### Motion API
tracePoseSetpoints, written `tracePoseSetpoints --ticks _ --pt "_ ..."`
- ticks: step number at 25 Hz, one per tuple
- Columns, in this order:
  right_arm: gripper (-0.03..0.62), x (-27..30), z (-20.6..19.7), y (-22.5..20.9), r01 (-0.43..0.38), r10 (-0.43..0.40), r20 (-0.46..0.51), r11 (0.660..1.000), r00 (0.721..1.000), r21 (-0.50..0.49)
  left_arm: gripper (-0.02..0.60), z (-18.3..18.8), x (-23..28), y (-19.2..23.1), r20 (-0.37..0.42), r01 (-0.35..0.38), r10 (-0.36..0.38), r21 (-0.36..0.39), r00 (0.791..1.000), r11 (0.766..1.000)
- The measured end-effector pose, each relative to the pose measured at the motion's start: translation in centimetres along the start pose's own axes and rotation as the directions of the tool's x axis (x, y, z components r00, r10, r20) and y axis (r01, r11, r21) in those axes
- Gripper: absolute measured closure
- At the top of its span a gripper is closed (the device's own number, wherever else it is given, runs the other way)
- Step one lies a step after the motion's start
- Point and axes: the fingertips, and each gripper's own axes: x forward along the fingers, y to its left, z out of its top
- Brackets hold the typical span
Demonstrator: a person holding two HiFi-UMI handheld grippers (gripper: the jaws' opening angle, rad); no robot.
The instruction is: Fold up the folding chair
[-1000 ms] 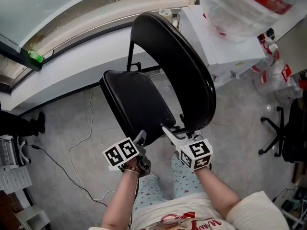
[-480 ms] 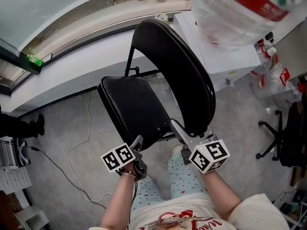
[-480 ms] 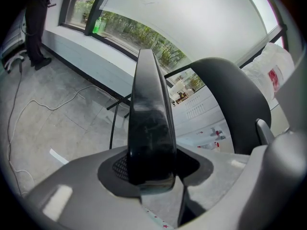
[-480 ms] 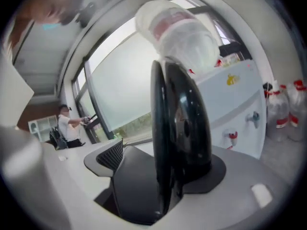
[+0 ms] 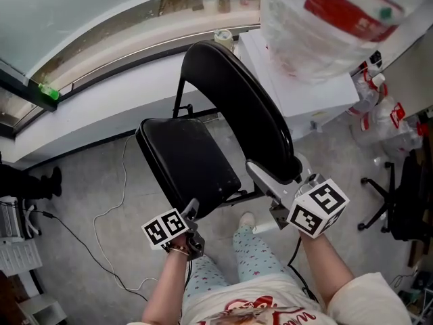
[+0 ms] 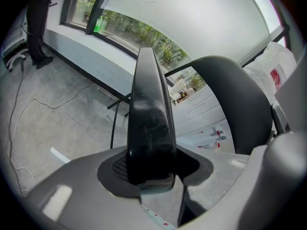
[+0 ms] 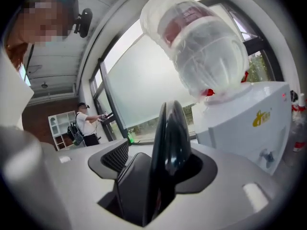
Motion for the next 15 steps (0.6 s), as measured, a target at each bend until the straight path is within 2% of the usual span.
tracePoseSetpoints --ticks 4,7,10,12,14,15 --pt "0.276 0.6 1.3 -0.8 -0.017 0.011 -0.125 0.999 0.992 -0.046 0.371 0.0 0.1 -0.1 0.005 -0.003 0.003 0.005 1.000 1.000" --pt "0.292 1.1 2.1 -1.4 -0.036 0.030 -0.188 0.999 0.982 -0.028 0.373 0.0 0.1 -0.2 0.007 -0.004 0.004 0.008 1.000 1.000" --pt "0.311 1.8 2.7 -2.1 -0.029 0.014 -0.253 0.998 0.967 -0.057 0.371 0.1 0.1 -0.3 0.010 -0.006 0.006 0.006 1.000 1.000" --pt "0.370 2.1 2.9 -2.7 -0.009 -0.005 -0.281 0.999 0.960 -0.049 0.371 0.1 0.2 -0.3 0.008 -0.011 0.011 0.003 1.000 1.000" --pt "0.454 2.2 3.0 -3.0 0.016 -0.018 -0.281 1.000 0.960 -0.011 0.371 0.0 0.5 -0.6 0.001 -0.023 0.023 -0.001 1.000 1.000" --pt "0.467 2.2 3.1 -2.9 0.022 -0.019 -0.267 1.000 0.963 0.008 0.371 0.0 0.6 -0.8 -0.003 -0.031 0.031 -0.001 1.000 1.000"
